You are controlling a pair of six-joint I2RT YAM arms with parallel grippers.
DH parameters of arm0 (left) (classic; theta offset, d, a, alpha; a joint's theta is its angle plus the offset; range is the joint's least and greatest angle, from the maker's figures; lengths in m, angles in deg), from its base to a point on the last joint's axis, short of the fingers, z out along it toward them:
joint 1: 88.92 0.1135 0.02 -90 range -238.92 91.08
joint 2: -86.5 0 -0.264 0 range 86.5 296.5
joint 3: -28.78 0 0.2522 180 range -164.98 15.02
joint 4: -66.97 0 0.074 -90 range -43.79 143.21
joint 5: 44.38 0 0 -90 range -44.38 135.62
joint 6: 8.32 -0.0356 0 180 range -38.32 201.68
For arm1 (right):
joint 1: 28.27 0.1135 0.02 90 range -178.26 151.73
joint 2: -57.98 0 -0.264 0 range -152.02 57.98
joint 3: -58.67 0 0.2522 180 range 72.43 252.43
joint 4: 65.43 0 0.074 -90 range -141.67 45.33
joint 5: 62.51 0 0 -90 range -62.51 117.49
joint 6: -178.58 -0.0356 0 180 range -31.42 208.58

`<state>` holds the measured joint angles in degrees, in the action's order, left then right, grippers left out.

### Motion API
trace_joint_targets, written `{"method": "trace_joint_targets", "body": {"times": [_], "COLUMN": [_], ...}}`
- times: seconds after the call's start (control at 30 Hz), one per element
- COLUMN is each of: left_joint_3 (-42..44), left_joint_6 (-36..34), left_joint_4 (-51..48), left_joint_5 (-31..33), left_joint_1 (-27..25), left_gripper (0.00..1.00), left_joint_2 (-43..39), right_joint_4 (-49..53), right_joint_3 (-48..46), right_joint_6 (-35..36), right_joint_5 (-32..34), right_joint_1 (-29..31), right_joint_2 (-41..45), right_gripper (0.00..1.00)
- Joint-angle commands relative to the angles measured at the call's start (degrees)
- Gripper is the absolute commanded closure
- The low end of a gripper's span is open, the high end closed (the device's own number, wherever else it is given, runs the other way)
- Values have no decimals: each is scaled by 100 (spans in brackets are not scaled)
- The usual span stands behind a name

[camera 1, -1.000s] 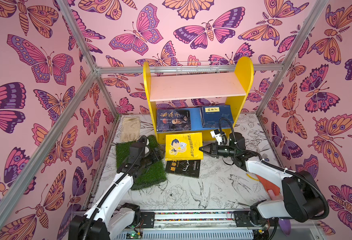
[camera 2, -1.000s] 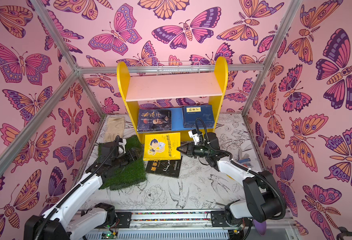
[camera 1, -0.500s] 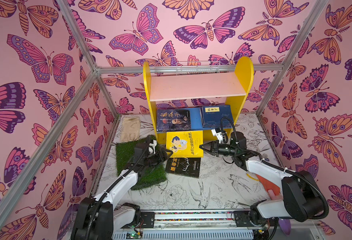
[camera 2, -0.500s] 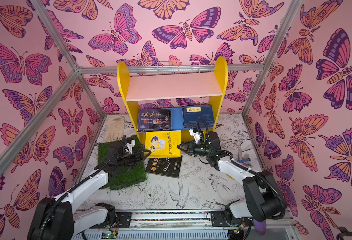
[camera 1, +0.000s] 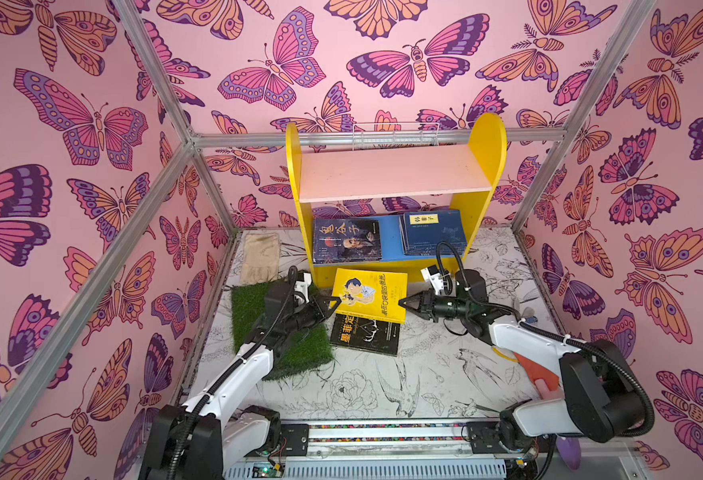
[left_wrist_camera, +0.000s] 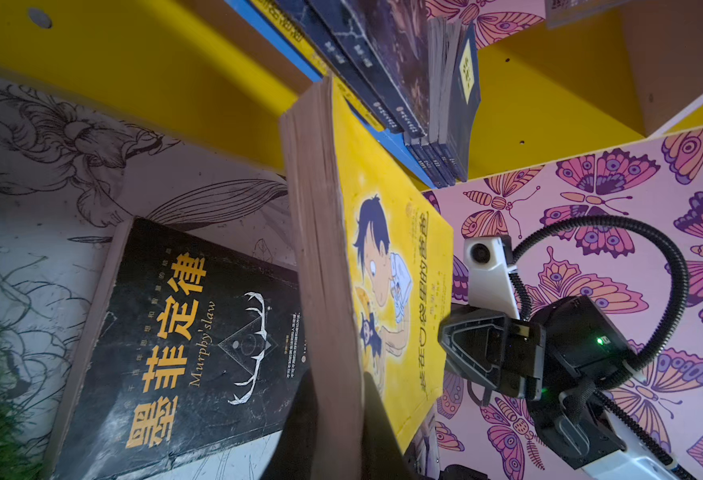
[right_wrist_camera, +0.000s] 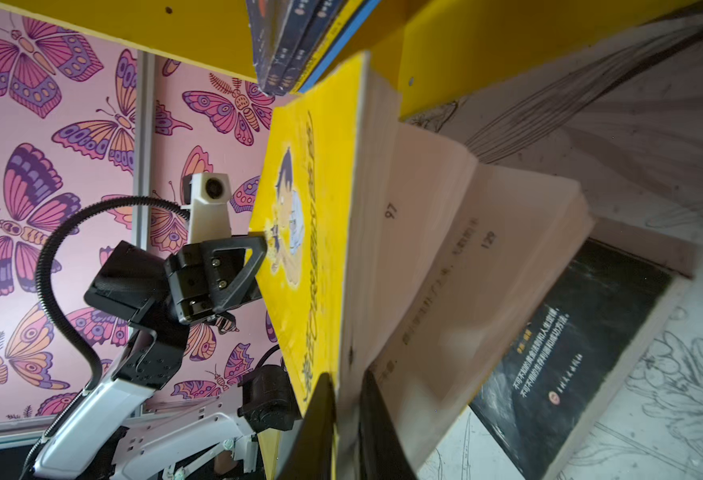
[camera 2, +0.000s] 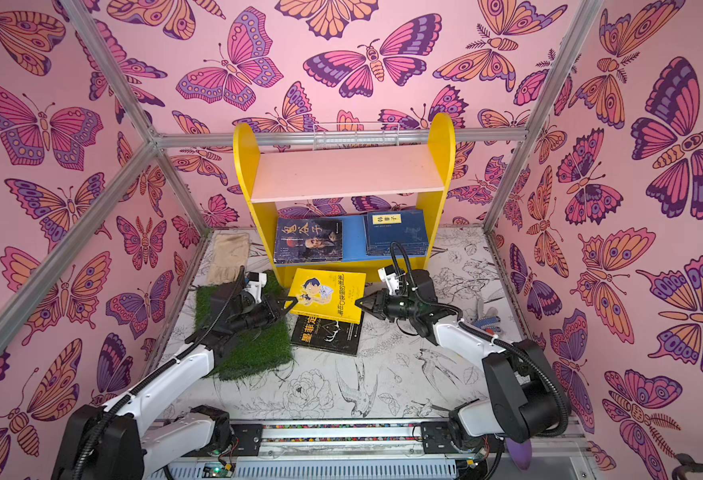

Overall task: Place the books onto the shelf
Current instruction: 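Hold the yellow book upright with the left gripper while the right grips its spine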

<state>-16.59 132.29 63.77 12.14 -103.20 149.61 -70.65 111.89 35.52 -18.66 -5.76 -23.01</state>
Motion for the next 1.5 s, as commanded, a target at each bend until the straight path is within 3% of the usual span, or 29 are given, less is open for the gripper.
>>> {"method": "trace_joint_targets", "body": {"times": [0.0,0.07,0.13,0.43,0.67,0.87,1.1,1.47], "left_joint_3": [160,210,296,878,1115,1156,1158,1219], "left_joint_6": [-464,-573,-639,-369,-225,-8,37,24], "left_joint_4": [137,163,258,1692,2703,3477,3653,3807], "left_joint_5": [-643,-680,-632,-408,103,175,237,407], "left_joint_1": [-122,-120,-119,-128,-127,-130,-134,-130], "left_gripper": [100,100,100,100,100,100,100,100], "left_joint_2": [-282,-500,-732,-1403,-1603,-1484,-1459,-1477], "right_joint_4": [182,212,198,-885,-317,-606,-1069,-2496], "right_joint_3": [-11,-144,-272,-913,-791,-662,-353,-192], "right_joint_6": [272,255,220,-313,10,-79,-284,-1227], "right_joint_5": [459,574,570,-1048,-1273,-1283,-1243,-1256], "right_joint_1": [-152,-309,-418,-449,-397,-275,-37,187], "right_joint_2": [314,459,589,916,1273,1078,820,336], "right_gripper": [55,44,39,39,38,39,42,55]}}
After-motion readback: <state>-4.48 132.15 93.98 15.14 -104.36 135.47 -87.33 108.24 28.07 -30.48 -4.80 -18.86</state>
